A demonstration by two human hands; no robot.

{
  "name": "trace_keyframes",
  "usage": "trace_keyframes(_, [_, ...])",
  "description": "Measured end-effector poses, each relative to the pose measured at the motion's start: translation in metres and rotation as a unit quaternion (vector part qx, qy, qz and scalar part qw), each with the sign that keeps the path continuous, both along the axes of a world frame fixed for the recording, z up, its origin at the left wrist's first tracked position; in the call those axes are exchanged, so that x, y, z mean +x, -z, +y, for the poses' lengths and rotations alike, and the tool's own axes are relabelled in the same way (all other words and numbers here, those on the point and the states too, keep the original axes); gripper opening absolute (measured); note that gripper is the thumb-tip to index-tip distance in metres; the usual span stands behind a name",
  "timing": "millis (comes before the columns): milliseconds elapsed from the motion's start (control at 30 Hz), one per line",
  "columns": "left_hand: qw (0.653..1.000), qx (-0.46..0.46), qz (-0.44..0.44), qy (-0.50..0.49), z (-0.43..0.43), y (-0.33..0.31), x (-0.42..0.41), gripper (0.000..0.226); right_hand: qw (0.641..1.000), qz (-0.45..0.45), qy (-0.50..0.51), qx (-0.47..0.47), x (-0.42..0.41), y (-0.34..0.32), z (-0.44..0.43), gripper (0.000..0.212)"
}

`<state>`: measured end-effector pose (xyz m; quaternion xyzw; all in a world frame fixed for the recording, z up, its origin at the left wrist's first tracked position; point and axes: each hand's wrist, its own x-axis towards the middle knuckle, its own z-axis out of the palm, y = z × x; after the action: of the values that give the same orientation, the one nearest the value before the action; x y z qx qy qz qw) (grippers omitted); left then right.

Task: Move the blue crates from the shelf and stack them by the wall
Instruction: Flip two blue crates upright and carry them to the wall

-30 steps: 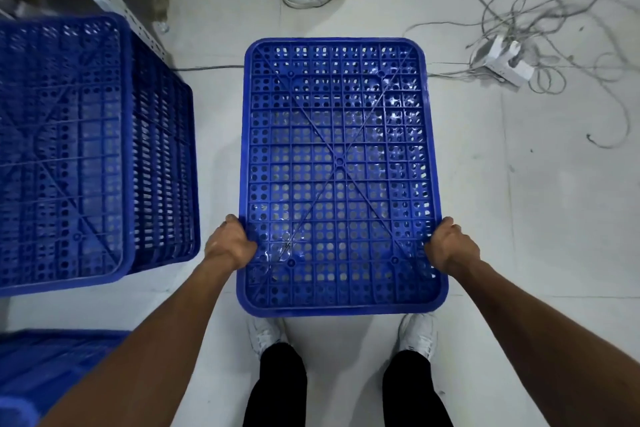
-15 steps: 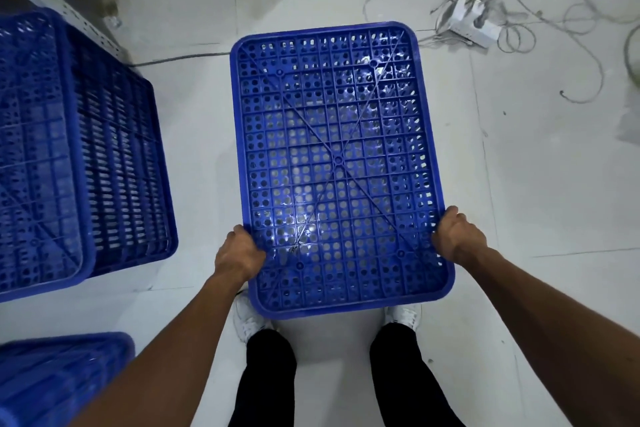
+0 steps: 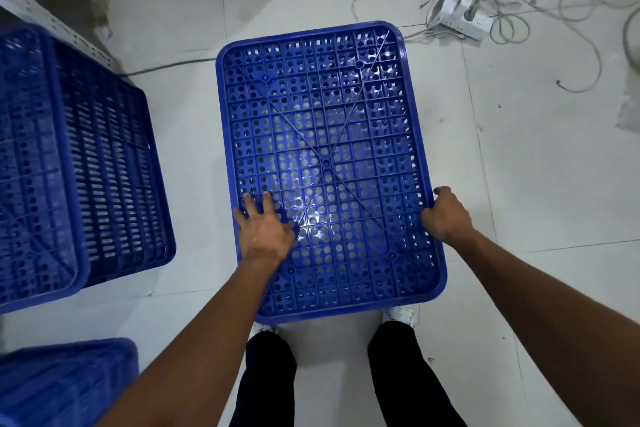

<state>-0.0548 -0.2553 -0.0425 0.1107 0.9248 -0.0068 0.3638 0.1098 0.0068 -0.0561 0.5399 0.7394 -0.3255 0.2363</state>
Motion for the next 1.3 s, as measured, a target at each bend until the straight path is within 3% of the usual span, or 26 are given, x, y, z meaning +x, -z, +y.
trace_keyframes(133, [0.999, -0.021, 0.033, -0.025, -0.018, 0.004, -0.003, 0.081, 0.996, 0.008, 0.062, -0.055, -0.003, 0.001, 0.015, 0.049])
trace_keyframes(267, [0.984, -0.012, -0.061, -0.165, -0.032, 0.008, -0.013, 0.079, 0.995, 0.029, 0.066, -0.067, 0.000, 0.006, 0.019, 0.038])
trace_keyframes(433, [0.976, 0.022, -0.077, -0.200, -0.026, 0.003, -0.014, 0.074, 0.994, 0.045, 0.087, -0.055, 0.009, 0.002, 0.022, 0.035])
trace_keyframes(633, [0.976, 0.072, -0.123, -0.163, -0.004, 0.004, 0.000, 0.079, 0.997, 0.027, 0.061, 0.043, 0.033, -0.023, 0.044, 0.048])
trace_keyframes(767, [0.975, 0.091, -0.156, -0.133, 0.007, -0.004, 0.013, 0.075, 0.995, 0.030, 0.026, 0.090, 0.047, -0.046, 0.058, 0.043])
trace_keyframes(1067, [0.961, 0.204, -0.182, -0.036, 0.057, -0.064, 0.057, 0.051, 0.991, 0.064, -0.045, 0.105, 0.036, -0.099, 0.023, 0.038])
trace_keyframes(1300, [0.942, 0.314, -0.105, -0.053, 0.079, -0.111, 0.060, 0.034, 0.981, 0.132, -0.089, 0.112, 0.006, -0.126, -0.043, 0.037])
